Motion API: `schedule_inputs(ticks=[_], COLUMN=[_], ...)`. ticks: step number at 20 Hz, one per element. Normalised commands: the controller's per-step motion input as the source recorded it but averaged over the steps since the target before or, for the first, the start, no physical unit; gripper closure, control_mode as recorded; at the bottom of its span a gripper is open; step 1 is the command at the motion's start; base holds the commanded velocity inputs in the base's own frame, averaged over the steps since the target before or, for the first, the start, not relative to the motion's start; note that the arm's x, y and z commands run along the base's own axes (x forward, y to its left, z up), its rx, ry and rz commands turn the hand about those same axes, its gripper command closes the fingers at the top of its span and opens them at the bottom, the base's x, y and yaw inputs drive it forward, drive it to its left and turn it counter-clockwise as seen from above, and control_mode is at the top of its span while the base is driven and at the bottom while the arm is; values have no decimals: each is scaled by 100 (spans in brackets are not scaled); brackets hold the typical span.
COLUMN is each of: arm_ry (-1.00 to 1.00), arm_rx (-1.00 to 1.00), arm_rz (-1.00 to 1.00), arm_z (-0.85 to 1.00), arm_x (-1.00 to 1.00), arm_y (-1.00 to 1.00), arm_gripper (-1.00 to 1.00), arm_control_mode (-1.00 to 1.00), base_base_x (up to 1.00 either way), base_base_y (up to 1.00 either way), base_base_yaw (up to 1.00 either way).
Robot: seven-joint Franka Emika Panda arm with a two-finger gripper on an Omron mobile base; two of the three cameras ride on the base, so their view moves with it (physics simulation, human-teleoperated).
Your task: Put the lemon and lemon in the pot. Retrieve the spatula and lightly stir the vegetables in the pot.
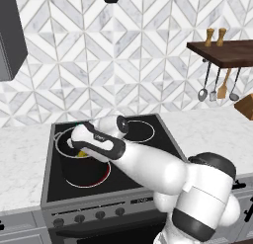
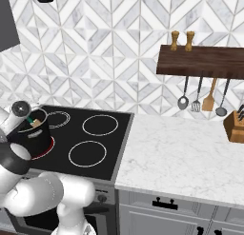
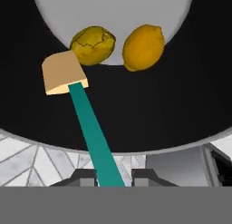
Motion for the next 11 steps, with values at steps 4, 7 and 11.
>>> schedule_inputs(ticks=[4,7,11], arm_ry=[33,32,31], arm_rx=[40,35,35], arm_rz=[-20,-24,-23], arm_z=[6,12,27], arm_x=[-48,-32,-9], arm_y=[1,0,12], arm_gripper=[100,100,100], arm_control_mode=[-100,-100,-100], base_base_x=[0,0,0], base_base_y=[0,0,0], base_base_yaw=[0,0,0])
